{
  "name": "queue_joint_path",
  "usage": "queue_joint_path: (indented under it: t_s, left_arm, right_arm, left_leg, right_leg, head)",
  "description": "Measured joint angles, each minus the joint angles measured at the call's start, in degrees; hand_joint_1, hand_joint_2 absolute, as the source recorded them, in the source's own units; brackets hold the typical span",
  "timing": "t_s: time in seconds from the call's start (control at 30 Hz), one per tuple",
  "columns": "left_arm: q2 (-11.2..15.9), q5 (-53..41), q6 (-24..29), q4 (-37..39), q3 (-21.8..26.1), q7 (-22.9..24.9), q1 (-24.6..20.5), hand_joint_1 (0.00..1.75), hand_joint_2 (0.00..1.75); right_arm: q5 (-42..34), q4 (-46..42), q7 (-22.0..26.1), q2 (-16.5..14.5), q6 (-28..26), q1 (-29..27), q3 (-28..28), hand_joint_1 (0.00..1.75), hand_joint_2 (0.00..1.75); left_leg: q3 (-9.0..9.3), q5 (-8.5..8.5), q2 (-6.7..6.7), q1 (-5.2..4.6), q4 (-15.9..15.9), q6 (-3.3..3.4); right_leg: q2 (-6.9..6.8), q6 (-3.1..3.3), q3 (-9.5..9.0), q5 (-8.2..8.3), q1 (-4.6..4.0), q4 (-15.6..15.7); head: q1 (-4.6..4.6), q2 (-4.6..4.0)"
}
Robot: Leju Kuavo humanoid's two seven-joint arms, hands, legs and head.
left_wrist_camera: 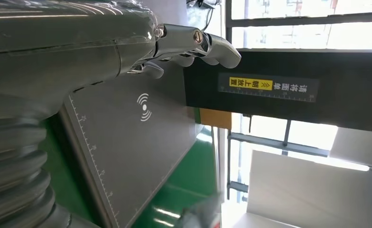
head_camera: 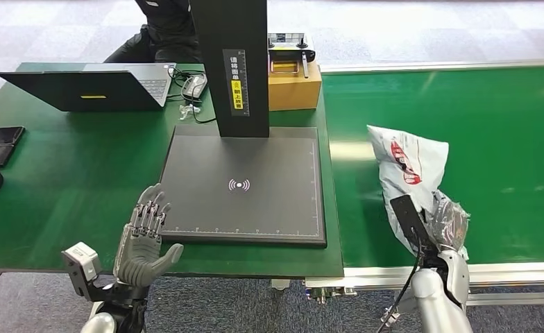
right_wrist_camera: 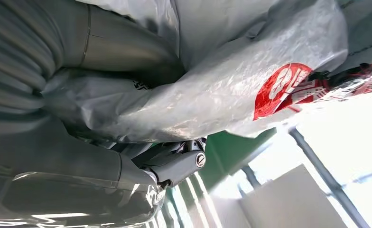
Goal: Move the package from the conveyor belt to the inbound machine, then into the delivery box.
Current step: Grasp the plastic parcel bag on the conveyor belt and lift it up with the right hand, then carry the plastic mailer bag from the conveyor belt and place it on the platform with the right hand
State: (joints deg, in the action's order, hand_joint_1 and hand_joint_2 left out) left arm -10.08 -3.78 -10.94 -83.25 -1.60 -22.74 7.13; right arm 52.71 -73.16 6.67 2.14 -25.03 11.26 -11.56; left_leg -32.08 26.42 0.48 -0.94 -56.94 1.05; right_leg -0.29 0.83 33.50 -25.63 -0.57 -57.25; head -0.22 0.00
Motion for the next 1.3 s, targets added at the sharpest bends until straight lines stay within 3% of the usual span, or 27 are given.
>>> queue_joint_path:
  t_s: [0.13, 0.3, 0.9, 1.0, 1.13, 1.3]
  left_arm:
    - [-0.04, 0.14, 0.32, 0.00, -0.40, -0.51, -0.08, 0.00, 1.75]
    - [-0.07, 0.19, 0.44, 0.00, -0.86, -0.68, -0.09, 0.00, 1.75]
    - [-0.07, 0.37, 0.45, 0.00, -1.19, -0.81, -0.13, 0.00, 1.75]
    - [-0.07, 0.49, 0.39, 0.01, -1.32, -0.93, -0.29, 0.00, 1.75]
    - [-0.05, 0.64, -0.43, 0.30, -1.57, -1.48, -1.40, 0.00, 1.75]
    - [0.04, 0.76, -1.53, 1.61, -1.80, -2.40, -2.86, 0.00, 1.75]
  right_arm:
    - [1.12, -9.38, 3.12, -1.09, -5.31, -3.08, 3.06, 1.75, 1.75]
    - [1.25, -15.80, 3.52, -1.73, -6.30, -5.04, 5.22, 1.75, 1.75]
    - [2.59, -21.74, 6.03, -2.50, -9.61, -6.60, 8.71, 1.75, 1.75]
    - [5.77, -21.55, 6.09, -2.64, -6.53, -5.71, 10.67, 1.75, 1.75]
    - [16.86, -15.08, 7.32, -1.31, 3.94, -0.30, 17.50, 1.75, 1.75]
    - [19.39, -1.48, 11.23, -0.11, 5.28, 8.19, 30.77, 1.75, 1.75]
  left_leg:
    - [-0.02, 0.01, -0.01, 0.01, 0.03, -0.01]
    - [-0.02, 0.02, 0.00, 0.00, 0.03, -0.01]
    - [-0.03, 0.05, 0.00, -0.01, 0.02, 0.04]
    - [-0.05, 0.05, 0.02, -0.01, 0.04, 0.04]
    - [-0.03, 0.01, 0.16, 0.00, 0.06, 0.01]
    - [-0.02, -0.11, 0.01, -0.01, 0.01, 0.02]
  right_leg:
    - [0.00, -0.01, 0.01, -0.05, -0.01, 0.00]
    - [0.01, -0.02, 0.00, -0.05, 0.00, 0.00]
    - [0.02, -0.02, 0.01, -0.05, 0.01, 0.00]
    - [0.02, -0.02, 0.00, -0.05, 0.00, -0.01]
    - [0.18, -0.01, -0.02, 0.02, 0.00, -0.02]
    - [0.01, -0.04, 0.00, 0.07, 0.00, -0.02]
  head:
    - [0.00, 0.00]
    - [0.01, 0.00]
    - [0.01, 0.00]
    - [0.01, 0.00]
    - [0.02, 0.00]
    - [0.00, 0.00]
